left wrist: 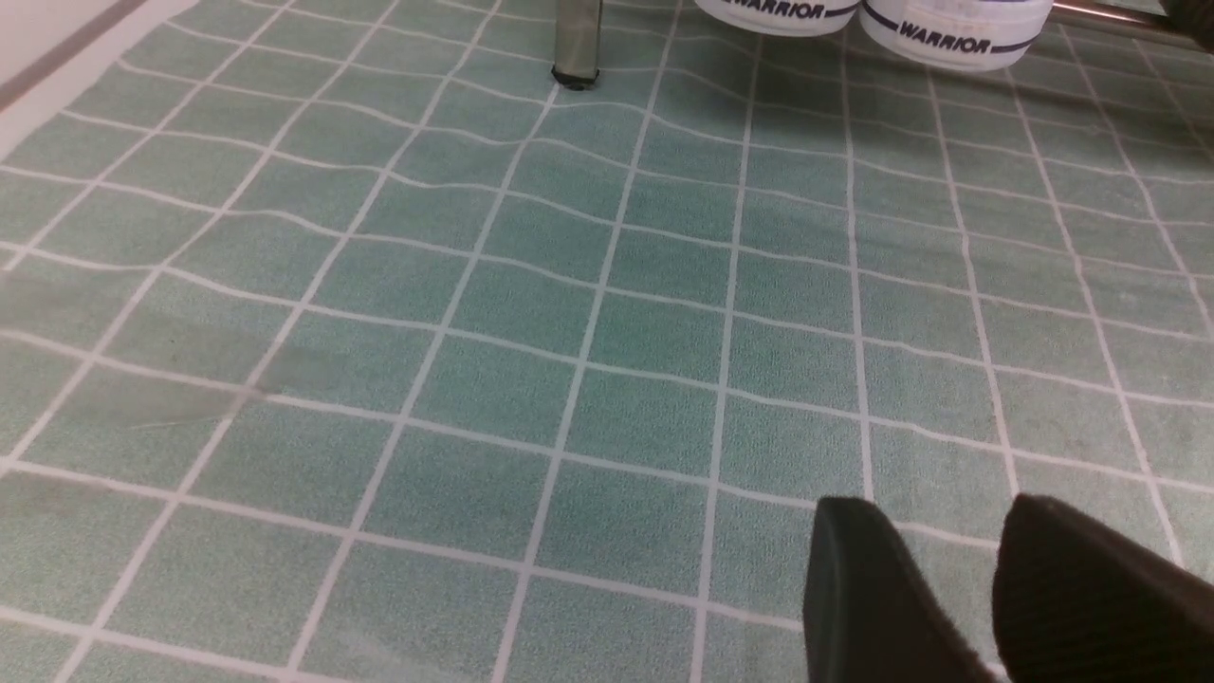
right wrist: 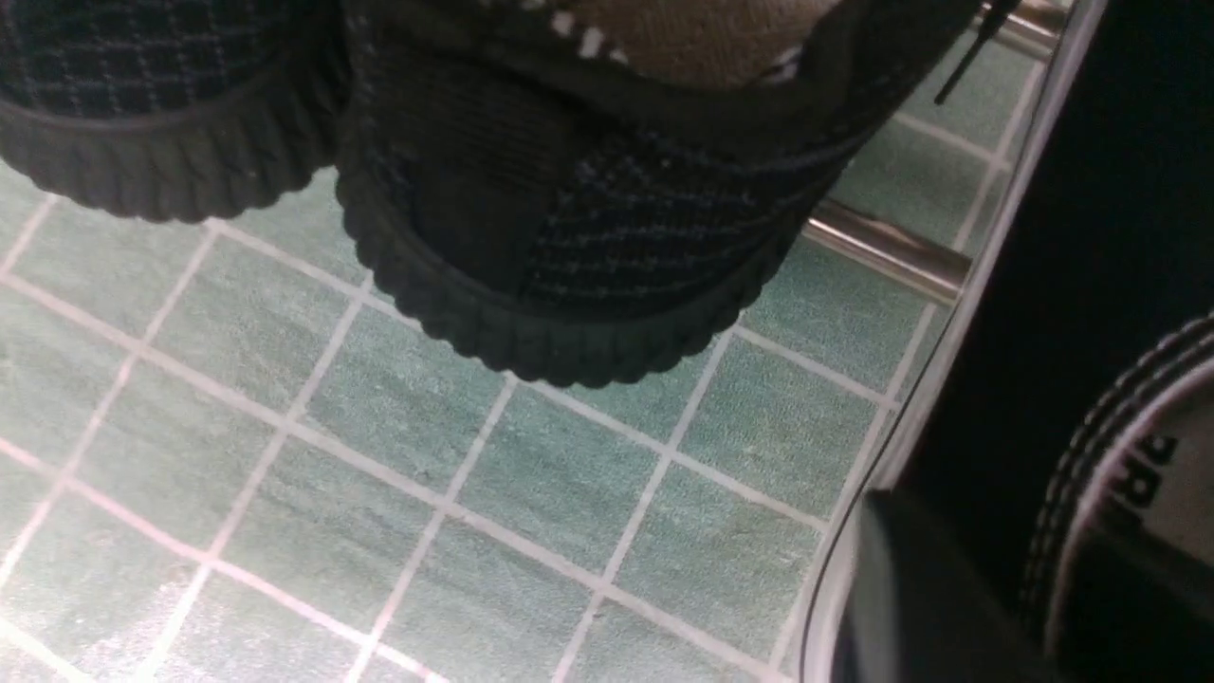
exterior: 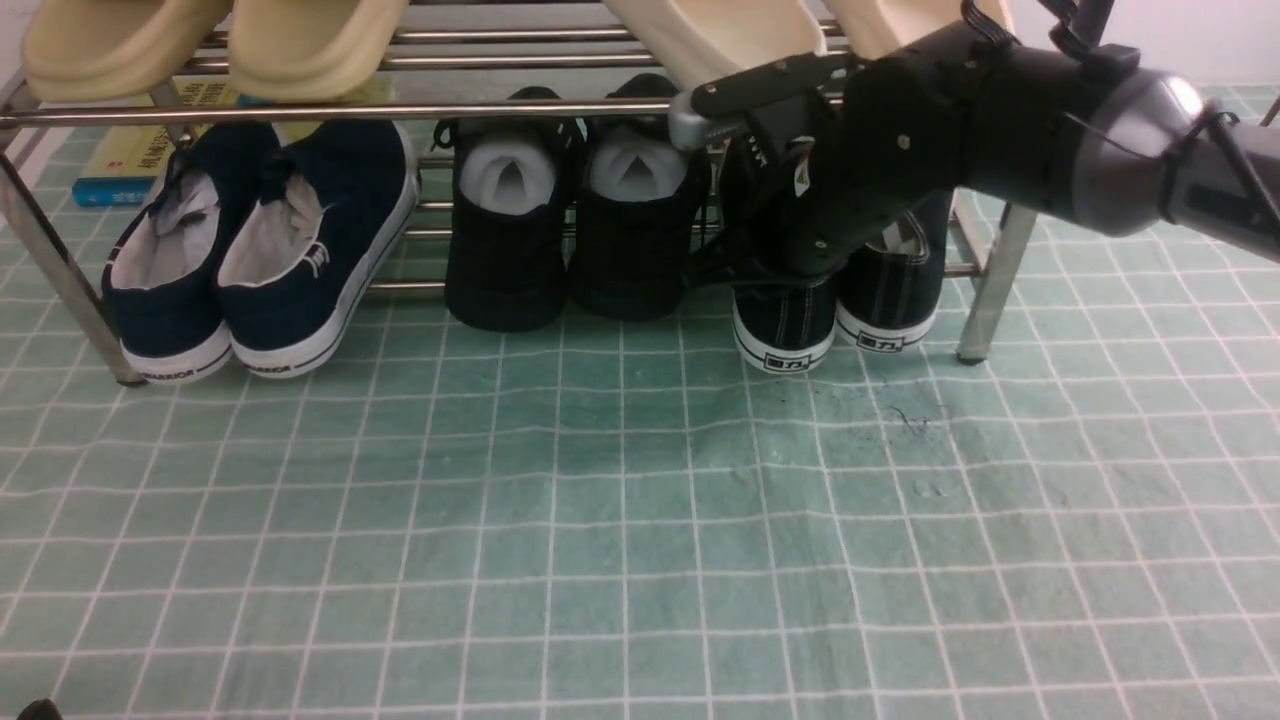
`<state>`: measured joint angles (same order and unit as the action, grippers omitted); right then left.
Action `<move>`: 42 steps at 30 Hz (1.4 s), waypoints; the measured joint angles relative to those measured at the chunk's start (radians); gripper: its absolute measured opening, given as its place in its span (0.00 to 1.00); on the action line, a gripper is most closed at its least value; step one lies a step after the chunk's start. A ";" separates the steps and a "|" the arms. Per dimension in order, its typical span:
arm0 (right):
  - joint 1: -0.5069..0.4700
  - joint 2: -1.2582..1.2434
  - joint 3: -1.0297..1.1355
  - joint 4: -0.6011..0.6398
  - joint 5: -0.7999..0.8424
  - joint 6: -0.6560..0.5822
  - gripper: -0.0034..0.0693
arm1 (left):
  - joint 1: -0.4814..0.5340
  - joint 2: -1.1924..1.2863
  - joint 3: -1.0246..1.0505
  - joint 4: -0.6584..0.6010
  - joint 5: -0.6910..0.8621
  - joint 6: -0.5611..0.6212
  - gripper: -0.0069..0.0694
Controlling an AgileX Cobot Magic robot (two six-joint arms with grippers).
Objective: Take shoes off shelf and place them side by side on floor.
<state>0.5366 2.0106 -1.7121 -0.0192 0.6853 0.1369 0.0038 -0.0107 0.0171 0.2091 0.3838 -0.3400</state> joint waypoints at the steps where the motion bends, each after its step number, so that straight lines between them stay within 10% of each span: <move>1: 0.000 -0.005 0.000 0.001 0.014 0.000 0.08 | 0.000 0.000 0.000 0.000 0.000 0.000 0.40; 21: 0.002 -0.435 0.001 0.224 0.575 -0.049 0.05 | 0.000 0.000 0.000 0.000 0.000 0.000 0.40; 42: 0.156 -0.560 0.470 0.266 0.412 -0.019 0.06 | 0.000 0.000 0.000 0.000 0.000 0.000 0.41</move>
<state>0.6926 1.4506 -1.2422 0.2471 1.0976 0.1174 0.0038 -0.0111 0.0171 0.2091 0.3838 -0.3400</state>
